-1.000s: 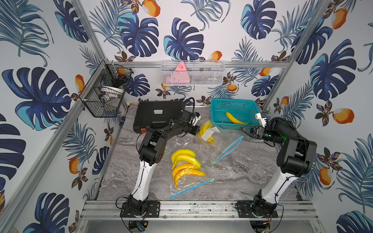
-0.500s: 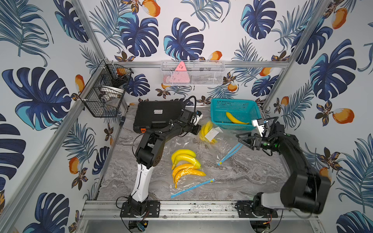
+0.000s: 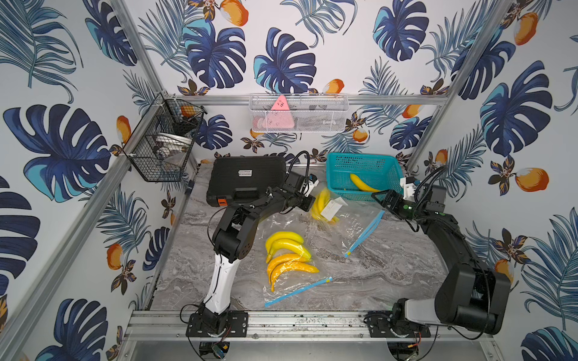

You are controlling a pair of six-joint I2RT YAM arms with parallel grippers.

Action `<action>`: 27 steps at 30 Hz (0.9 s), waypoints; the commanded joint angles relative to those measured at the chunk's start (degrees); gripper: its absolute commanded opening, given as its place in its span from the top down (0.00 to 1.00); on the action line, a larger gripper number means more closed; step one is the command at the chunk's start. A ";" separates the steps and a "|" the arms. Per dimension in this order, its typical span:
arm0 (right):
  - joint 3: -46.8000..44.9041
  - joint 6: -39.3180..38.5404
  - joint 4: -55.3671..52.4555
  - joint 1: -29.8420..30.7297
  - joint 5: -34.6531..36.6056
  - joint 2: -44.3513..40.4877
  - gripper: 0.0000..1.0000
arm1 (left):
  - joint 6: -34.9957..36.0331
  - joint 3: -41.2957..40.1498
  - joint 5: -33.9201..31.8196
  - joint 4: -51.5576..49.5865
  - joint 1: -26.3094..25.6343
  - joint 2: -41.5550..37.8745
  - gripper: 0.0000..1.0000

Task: Open the zip-top bag and take out the banana
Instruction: Pick up the banana from the zipper food storage bag.

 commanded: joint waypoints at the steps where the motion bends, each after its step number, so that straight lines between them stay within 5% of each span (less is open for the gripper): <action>1: -3.92 6.67 7.04 0.12 10.19 -4.48 0.00 | 0.40 -1.17 -0.66 2.17 0.06 -0.81 1.00; 4: -6.62 5.28 1.21 0.62 11.78 -9.37 0.00 | 0.89 -0.92 -0.43 1.04 0.09 -0.39 1.00; 8: -19.22 9.70 12.13 0.71 10.10 -18.00 0.00 | 0.74 -2.22 0.12 1.81 0.18 -0.44 1.00; 13: -21.21 8.52 14.55 0.64 -5.52 -14.94 0.00 | 0.83 -2.01 0.32 1.44 0.22 -0.77 1.00; 18: -27.56 15.00 24.62 0.53 -6.76 -18.36 0.00 | 1.37 -3.32 -0.14 1.99 0.81 -2.52 1.00; 21: -26.21 11.60 17.68 0.53 -5.37 -19.44 0.00 | 0.70 -3.81 0.35 2.57 1.32 -2.74 1.00; 27: -28.60 9.00 15.87 0.52 -3.14 -21.20 0.35 | 0.22 -2.28 0.82 1.25 1.49 -1.68 1.00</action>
